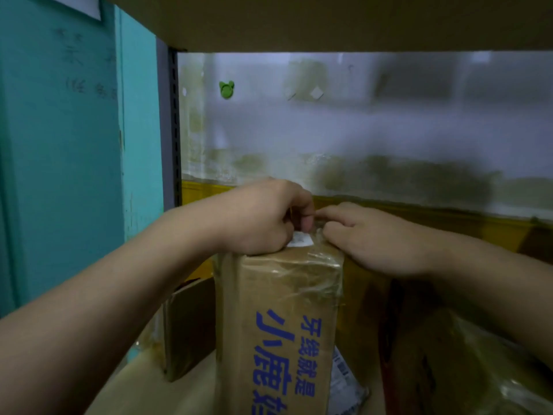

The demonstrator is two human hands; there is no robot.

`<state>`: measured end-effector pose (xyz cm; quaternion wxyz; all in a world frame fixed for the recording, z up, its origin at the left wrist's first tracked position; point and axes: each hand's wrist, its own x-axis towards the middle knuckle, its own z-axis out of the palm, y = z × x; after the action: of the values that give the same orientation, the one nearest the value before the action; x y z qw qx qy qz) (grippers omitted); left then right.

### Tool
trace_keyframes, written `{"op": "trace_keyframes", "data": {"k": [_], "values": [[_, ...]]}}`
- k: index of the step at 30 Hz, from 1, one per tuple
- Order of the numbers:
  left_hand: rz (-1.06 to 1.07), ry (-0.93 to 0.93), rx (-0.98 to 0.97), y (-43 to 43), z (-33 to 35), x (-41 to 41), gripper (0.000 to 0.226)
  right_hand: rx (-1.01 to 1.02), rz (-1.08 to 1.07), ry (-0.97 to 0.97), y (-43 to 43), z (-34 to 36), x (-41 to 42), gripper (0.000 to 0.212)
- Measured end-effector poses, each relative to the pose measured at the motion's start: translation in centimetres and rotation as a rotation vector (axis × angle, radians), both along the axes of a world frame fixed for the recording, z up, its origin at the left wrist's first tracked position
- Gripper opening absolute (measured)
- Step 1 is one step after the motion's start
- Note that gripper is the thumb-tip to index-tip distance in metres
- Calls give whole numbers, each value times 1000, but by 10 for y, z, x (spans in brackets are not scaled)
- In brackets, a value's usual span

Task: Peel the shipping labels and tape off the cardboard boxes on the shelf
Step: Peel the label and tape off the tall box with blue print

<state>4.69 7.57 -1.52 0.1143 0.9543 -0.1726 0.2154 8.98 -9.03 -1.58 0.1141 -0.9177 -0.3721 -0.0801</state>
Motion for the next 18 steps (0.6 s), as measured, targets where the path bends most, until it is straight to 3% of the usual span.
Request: {"op": "trace_keyframes", "data": {"k": [9,18], "values": [[-113,53,-117,5,-8,-3,31,5,22,81,2,-3,0,34],[-121,-14,-143,8,-12,-3,35,27,15,89,3,-3,1,37]]}}
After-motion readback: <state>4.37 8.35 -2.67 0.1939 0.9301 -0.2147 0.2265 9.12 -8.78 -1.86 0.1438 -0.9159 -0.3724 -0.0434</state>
